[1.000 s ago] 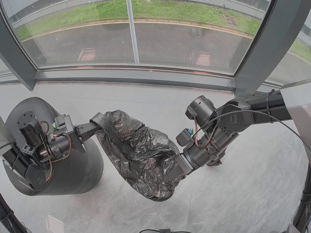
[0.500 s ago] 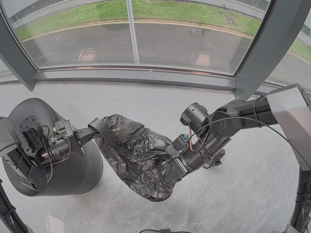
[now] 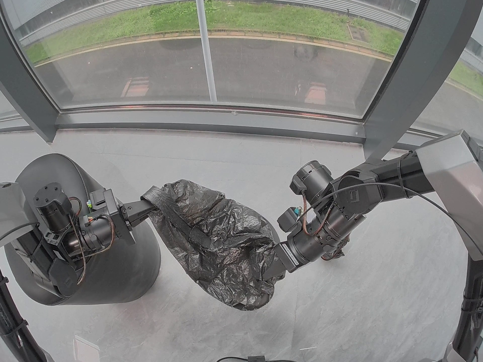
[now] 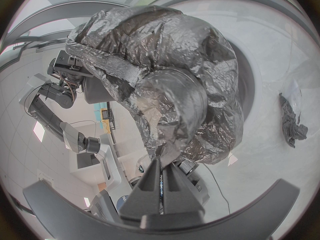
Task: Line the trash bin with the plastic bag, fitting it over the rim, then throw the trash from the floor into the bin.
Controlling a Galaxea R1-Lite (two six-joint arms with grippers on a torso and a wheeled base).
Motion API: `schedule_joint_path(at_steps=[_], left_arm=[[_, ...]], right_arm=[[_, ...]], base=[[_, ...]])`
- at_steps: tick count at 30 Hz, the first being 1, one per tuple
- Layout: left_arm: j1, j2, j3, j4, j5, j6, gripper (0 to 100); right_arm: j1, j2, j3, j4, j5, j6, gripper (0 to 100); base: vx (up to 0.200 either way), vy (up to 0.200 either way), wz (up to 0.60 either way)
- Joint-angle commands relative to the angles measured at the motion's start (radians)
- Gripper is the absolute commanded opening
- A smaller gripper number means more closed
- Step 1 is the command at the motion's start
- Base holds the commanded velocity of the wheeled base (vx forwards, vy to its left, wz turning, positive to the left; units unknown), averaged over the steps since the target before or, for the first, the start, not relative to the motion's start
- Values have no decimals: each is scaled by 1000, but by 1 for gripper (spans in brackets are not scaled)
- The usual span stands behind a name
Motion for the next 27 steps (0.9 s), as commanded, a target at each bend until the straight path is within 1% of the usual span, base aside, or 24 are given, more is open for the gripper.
schedule_joint_path(at_steps=[1, 3, 4, 6, 9, 12, 14, 17, 18, 19, 20, 21, 22, 24, 25, 26, 27], left_arm=[[-23, 68, 6, 22, 8, 5, 0], [-34, 66, 13, 24, 9, 25, 0], [-43, 62, 26, 24, 9, 66, 0], [-50, 45, 44, 24, 12, 106, 0], [-64, 9, 55, 25, 15, 111, 0], [-72, -86, 75, 31, 15, 112, 0], [-72, -130, 73, 56, 17, 114, 0], [-57, -207, 35, 166, 31, 138, 0], [-57, -207, 35, 166, 31, 138, 0], [-44, -239, -10, 268, 51, 190, 0], [-41, -262, -36, 341, 64, 236, 0], [-43, -276, -53, 387, 80, 269, 0], [-49, -297, -92, 478, 126, 331, 0], [-66, -316, -138, 594, 199, 423, 0], [-87, -323, -165, 668, 258, 496, 0], [-112, -331, -183, 738, 333, 574, 0], [-127, -334, -188, 771, 382, 615, 0]], right_arm=[[-4, -41, 50, -47, -3, 0, 0], [-4, -53, 62, -63, -3, 3, 0], [-4, -67, 73, -75, -3, 4, 0], [-4, -82, 81, -77, -3, 4, 0], [-4, -88, 82, -77, -3, 4, 0], [-2, -96, 84, -77, -3, 4, 0], [-1, -99, 84, -77, -3, 4, 0], [1, -101, 84, -77, -5, 4, 0], [1, -101, 84, -77, -5, 4, 0], [2, -101, 84, -77, -5, 4, 0], [4, -101, 84, -77, -5, 4, 0], [4, -101, 84, -77, -5, 4, 0], [4, -101, 84, -77, -5, 4, 0], [2, -99, 84, -77, -5, 4, 0], [2, -99, 84, -78, -5, 4, 0], [2, -99, 84, -77, -5, 4, 0], [2, -99, 84, -77, -5, 4, 0]], base=[[0, 0, 0], [0, 0, 0], [0, 0, 0], [0, 0, 0], [0, 0, 0], [0, 0, 0], [0, 0, 0], [0, 0, 0], [0, 0, 0], [0, 0, 0], [0, 0, 0], [0, 0, 0], [0, 0, 0], [0, 0, 0], [0, 0, 0], [0, 0, 0], [0, 0, 0]])
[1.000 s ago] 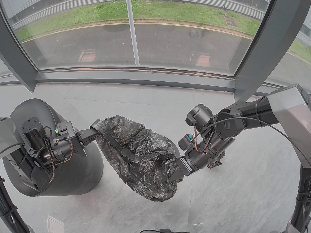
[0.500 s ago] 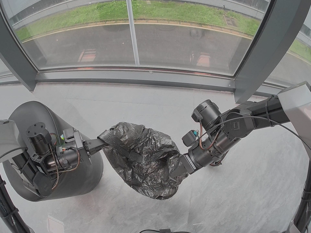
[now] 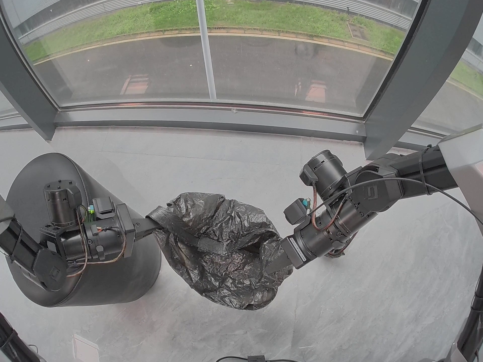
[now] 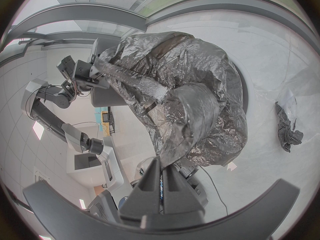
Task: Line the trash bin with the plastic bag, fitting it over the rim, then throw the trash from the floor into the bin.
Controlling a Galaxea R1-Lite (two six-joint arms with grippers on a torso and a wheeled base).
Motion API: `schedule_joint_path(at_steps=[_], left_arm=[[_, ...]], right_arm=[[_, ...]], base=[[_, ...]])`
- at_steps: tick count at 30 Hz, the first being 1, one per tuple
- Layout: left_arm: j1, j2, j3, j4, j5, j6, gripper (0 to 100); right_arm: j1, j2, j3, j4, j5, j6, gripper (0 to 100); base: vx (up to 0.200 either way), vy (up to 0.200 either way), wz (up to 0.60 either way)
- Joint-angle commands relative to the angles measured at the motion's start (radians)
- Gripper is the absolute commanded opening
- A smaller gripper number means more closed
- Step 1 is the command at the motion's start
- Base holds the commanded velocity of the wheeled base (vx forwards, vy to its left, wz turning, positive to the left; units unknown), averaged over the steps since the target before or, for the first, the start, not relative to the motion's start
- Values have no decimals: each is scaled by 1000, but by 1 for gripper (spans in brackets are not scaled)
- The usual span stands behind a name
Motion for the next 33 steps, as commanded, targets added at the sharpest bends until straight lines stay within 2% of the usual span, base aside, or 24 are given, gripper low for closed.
schedule_joint_path(at_steps=[1, 2, 3, 8, 12, 16, 20, 21, 26, 28, 33], left_arm=[[-65, -122, -135, 199, 209, 225, 0], [-133, -123, -129, 271, 396, 377, 0], [-150, -119, -120, 271, 425, 401, 0], [-176, -117, -57, 268, 398, 441, 0], [-199, -109, -18, 273, 421, 573, 0], [-232, -91, 21, 273, 536, 706, 0], [-259, -69, 44, 268, 588, 743, 0], [-271, -59, 64, 250, 620, 795, 0], [-269, -49, 75, 170, 646, 820, 0], [-260, -59, 78, 116, 651, 825, 0], [-252, -69, 84, 119, 649, 825, 0]], right_arm=[[1, -3, 0, 0, 0, 0, 0], [1, -2, 2, -1, 0, 0, 0], [1, 0, 2, -1, 0, 0, 0], [0, 0, 2, -18, -3, -2, 0], [-2, -3, -1, -24, -69, -8, 0], [-3, -3, 2, -56, -116, -11, 0], [0, -6, 0, -67, -149, -28, 0], [6, -17, -1, -84, -176, -49, 0], [17, -43, 0, -139, -179, -48, 0], [52, -49, -6, -158, -181, -38, 0], [63, -43, 0, -156, -181, -37, 0]], base=[[0, 0, 0], [0, 0, 0], [0, 0, 0], [0, 0, 0], [0, 0, 0], [0, 0, 0], [0, 0, 0], [0, 0, 0], [0, 0, 0], [0, 0, 0], [0, 0, 0]])
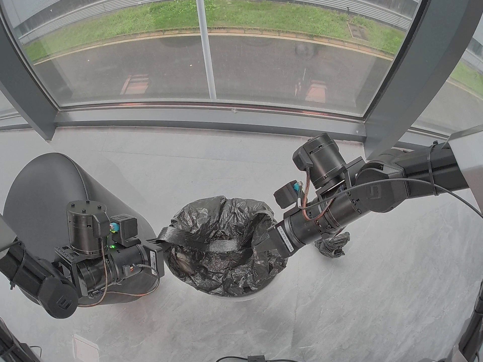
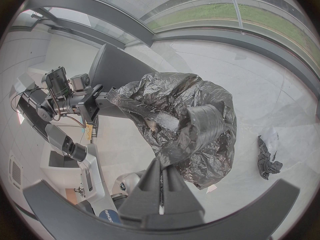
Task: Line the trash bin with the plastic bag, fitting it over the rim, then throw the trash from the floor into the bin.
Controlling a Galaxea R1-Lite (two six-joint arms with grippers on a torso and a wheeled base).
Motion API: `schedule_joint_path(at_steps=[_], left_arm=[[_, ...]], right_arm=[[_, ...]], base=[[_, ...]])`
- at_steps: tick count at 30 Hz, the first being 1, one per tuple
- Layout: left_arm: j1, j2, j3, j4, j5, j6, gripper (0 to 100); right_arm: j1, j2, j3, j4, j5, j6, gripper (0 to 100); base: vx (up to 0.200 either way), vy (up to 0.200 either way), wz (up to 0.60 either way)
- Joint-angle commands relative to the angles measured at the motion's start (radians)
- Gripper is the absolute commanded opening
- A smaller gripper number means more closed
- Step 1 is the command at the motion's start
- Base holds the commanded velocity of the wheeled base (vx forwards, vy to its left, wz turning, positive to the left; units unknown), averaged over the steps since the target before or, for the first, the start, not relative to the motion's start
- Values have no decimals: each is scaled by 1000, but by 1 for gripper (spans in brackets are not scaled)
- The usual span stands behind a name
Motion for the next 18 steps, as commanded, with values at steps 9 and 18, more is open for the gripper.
schedule_joint_path(at_steps=[9, 18], left_arm=[[36, 101, 49, -47, -63, -83, 0], [96, 171, 53, -198, -80, -82, 0]], right_arm=[[-1, 35, 135, -74, 4, 2, 0], [-9, 133, 194, -310, 1, 3, 0]], base=[[0, 0, 0], [0, 0, 0]])
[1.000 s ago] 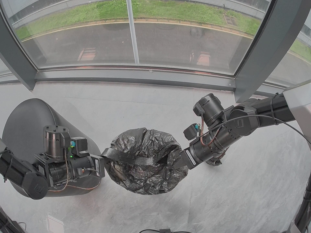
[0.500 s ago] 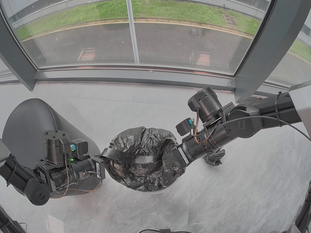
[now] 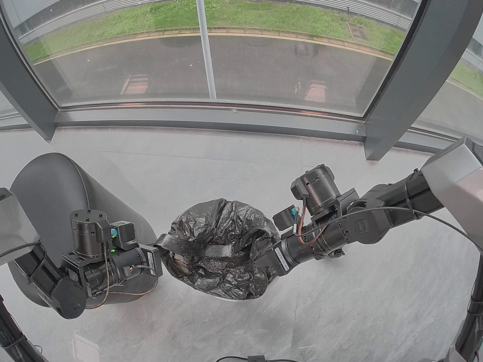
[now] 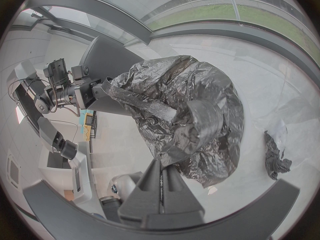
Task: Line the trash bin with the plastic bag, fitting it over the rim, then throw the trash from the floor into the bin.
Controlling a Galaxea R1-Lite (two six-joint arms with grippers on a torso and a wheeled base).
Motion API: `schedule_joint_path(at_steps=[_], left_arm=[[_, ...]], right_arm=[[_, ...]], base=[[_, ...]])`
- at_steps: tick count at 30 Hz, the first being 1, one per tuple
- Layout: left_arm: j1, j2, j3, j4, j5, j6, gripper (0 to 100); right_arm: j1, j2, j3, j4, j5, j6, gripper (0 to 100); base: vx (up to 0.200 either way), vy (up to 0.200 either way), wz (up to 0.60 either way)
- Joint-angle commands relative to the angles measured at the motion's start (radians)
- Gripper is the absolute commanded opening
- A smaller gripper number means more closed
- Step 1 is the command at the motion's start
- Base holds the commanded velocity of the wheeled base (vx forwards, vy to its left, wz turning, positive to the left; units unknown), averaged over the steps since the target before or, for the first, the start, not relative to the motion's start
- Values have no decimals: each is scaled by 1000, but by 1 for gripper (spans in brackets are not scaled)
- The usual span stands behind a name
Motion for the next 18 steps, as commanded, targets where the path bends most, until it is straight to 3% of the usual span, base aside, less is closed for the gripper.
schedule_joint_path(at_steps=[1, 8, 18], left_arm=[[21, 39, 3, -17, -3, -1, 0], [44, 34, -10, -17, -6, -1, 0], [38, -12, -6, -6, -6, -9, 0]], right_arm=[[-3, 79, 15, -76, -3, 4, 0], [0, 112, 12, -280, -37, 114, 0], [-22, 20, 72, -272, -31, 124, 0]], base=[[0, 0, 0], [0, 0, 0], [0, 0, 0]])
